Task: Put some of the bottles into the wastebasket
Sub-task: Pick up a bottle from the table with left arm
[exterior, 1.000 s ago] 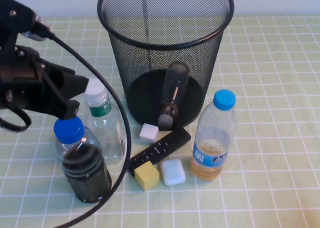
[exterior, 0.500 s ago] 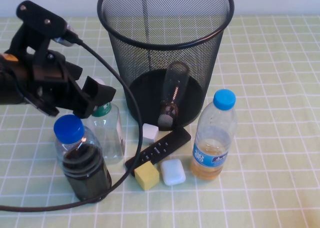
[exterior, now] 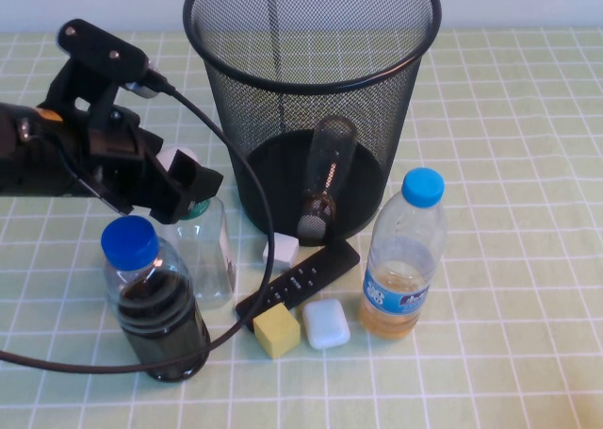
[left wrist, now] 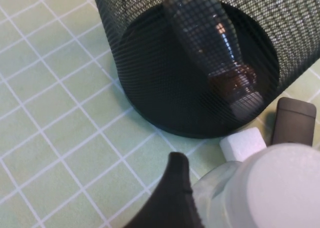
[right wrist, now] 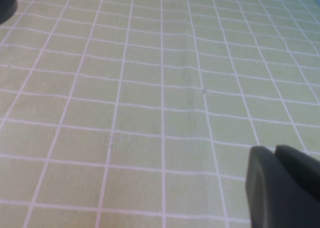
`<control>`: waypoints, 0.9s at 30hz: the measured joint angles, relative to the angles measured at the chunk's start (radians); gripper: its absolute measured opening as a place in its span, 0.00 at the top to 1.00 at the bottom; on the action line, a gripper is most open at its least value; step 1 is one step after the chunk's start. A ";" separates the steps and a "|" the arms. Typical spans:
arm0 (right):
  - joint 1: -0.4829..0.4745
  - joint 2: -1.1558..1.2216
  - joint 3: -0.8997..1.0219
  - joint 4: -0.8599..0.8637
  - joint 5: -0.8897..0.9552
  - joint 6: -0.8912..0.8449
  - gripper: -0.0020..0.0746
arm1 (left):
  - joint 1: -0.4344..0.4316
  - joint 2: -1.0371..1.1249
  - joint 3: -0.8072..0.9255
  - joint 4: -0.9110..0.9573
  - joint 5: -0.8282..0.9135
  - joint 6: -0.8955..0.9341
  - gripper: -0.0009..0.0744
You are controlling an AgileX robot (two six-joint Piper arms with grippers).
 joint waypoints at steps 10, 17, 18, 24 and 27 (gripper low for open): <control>0.000 0.000 0.000 -0.002 0.000 0.000 0.98 | 0.000 0.024 0.000 -0.003 -0.014 0.000 0.49; 0.000 0.000 0.000 -0.002 0.000 0.000 0.98 | 0.000 0.026 -0.021 -0.002 -0.004 -0.002 0.54; 0.000 0.000 0.000 -0.002 0.000 0.000 0.98 | 0.000 0.026 -0.034 -0.002 0.004 -0.002 0.54; 0.000 0.000 0.000 -0.002 0.000 0.000 0.98 | 0.000 0.020 -0.160 0.033 0.148 -0.017 0.54; 0.000 0.000 0.000 -0.002 0.002 0.000 0.98 | 0.000 0.003 -0.246 0.103 0.250 -0.094 0.54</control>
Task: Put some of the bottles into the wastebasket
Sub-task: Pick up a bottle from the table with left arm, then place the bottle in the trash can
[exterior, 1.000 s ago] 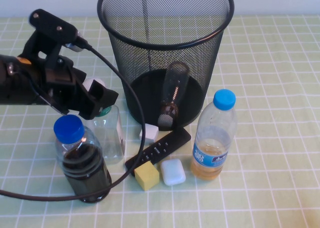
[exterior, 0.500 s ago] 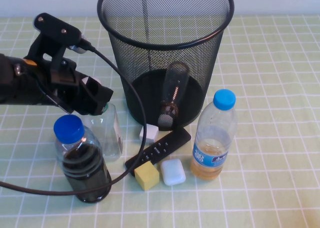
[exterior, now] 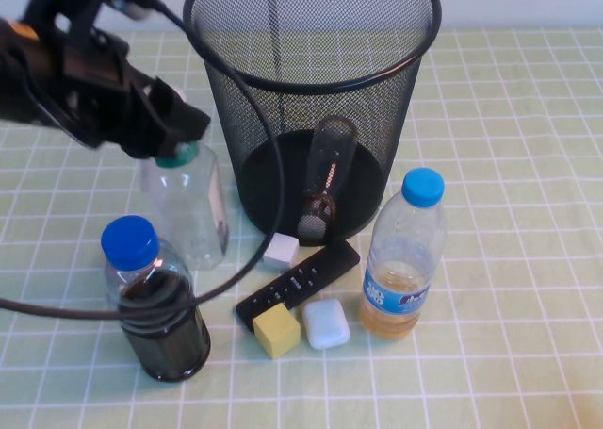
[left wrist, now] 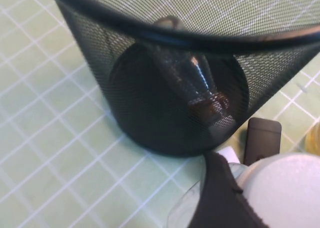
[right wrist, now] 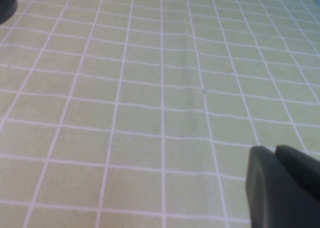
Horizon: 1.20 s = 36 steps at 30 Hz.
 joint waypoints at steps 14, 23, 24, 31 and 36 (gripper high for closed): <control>0.000 0.000 0.000 0.000 0.000 0.000 0.98 | 0.000 -0.020 -0.569 0.247 0.326 -0.227 0.54; 0.000 0.000 0.000 0.000 0.000 0.000 0.98 | 0.000 0.111 -0.897 0.125 0.325 -0.201 0.54; 0.000 0.000 0.000 0.000 0.000 0.000 0.98 | 0.000 0.133 -0.924 0.090 0.323 -0.183 0.54; 0.000 0.000 0.000 0.000 0.000 0.000 0.98 | -0.006 0.338 -1.041 -0.153 0.296 -0.075 0.54; 0.000 0.000 0.000 0.000 0.000 0.000 0.98 | -0.022 0.505 -1.051 -0.156 0.267 -0.059 0.54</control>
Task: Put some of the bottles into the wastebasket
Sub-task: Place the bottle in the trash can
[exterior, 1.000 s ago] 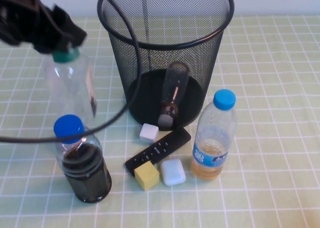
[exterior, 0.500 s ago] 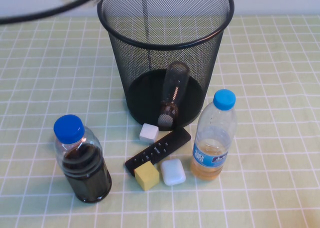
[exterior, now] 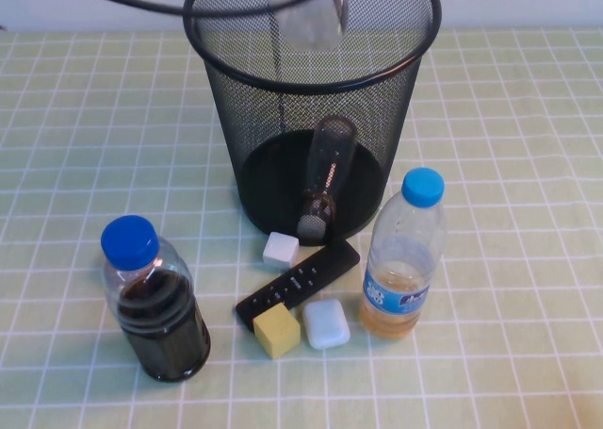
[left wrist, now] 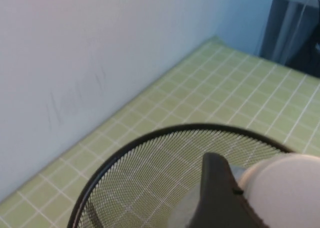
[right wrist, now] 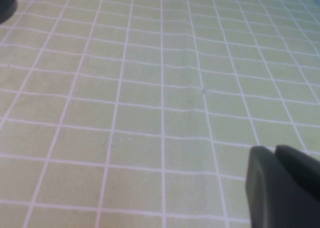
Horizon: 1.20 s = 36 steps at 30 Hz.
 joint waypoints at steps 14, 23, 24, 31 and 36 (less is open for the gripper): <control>0.000 0.000 0.000 0.000 0.000 0.000 0.98 | -0.090 0.225 0.000 0.210 0.027 -0.017 0.54; 0.000 0.000 0.000 0.000 0.000 0.000 0.98 | -0.090 0.241 0.000 0.249 0.064 -0.039 0.53; 0.000 0.000 0.000 0.000 0.000 0.000 0.98 | -0.090 0.241 0.000 0.249 0.064 -0.052 0.51; 0.000 0.000 0.000 -0.001 0.000 0.000 0.98 | -0.090 0.233 0.000 0.249 0.060 -0.150 0.34; 0.000 0.000 0.000 -0.001 0.000 0.000 0.98 | -0.090 0.159 0.000 0.255 0.089 -0.201 0.45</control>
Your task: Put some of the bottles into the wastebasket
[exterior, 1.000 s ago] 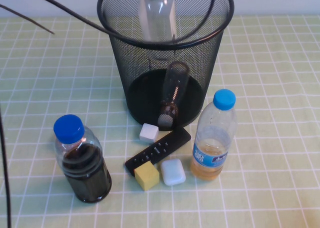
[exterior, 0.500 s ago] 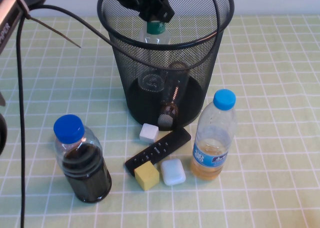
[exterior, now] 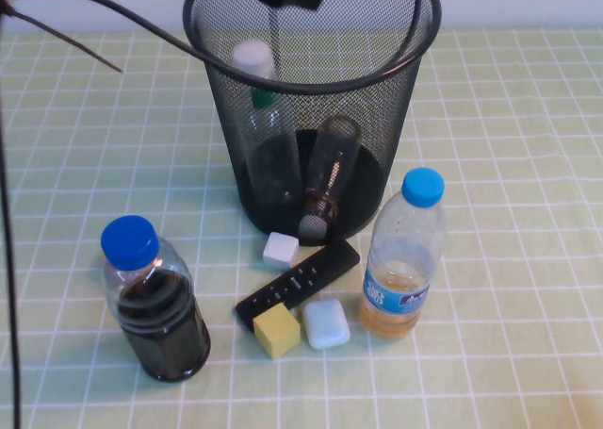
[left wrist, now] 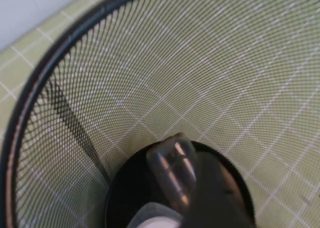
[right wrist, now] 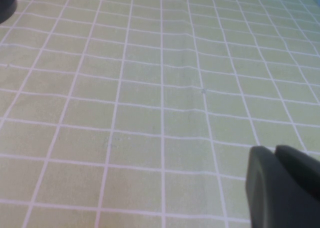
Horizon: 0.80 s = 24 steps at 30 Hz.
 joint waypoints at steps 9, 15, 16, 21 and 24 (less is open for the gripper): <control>0.000 0.000 0.000 0.000 0.000 0.000 0.98 | 0.000 -0.276 0.000 0.025 0.094 0.023 0.96; 0.000 0.000 0.000 0.000 0.000 0.000 0.98 | 0.000 -0.484 0.026 0.151 0.103 0.001 0.99; 0.000 0.000 0.000 0.000 0.000 0.000 0.98 | 0.000 -0.525 0.050 0.168 0.103 -0.006 0.99; 0.000 0.000 0.000 0.000 0.000 0.000 0.98 | 0.000 -0.750 0.295 0.195 0.087 -0.020 0.99; 0.000 0.000 0.000 -0.002 0.000 0.000 0.98 | 0.000 -0.901 0.530 0.198 -0.016 -0.034 0.99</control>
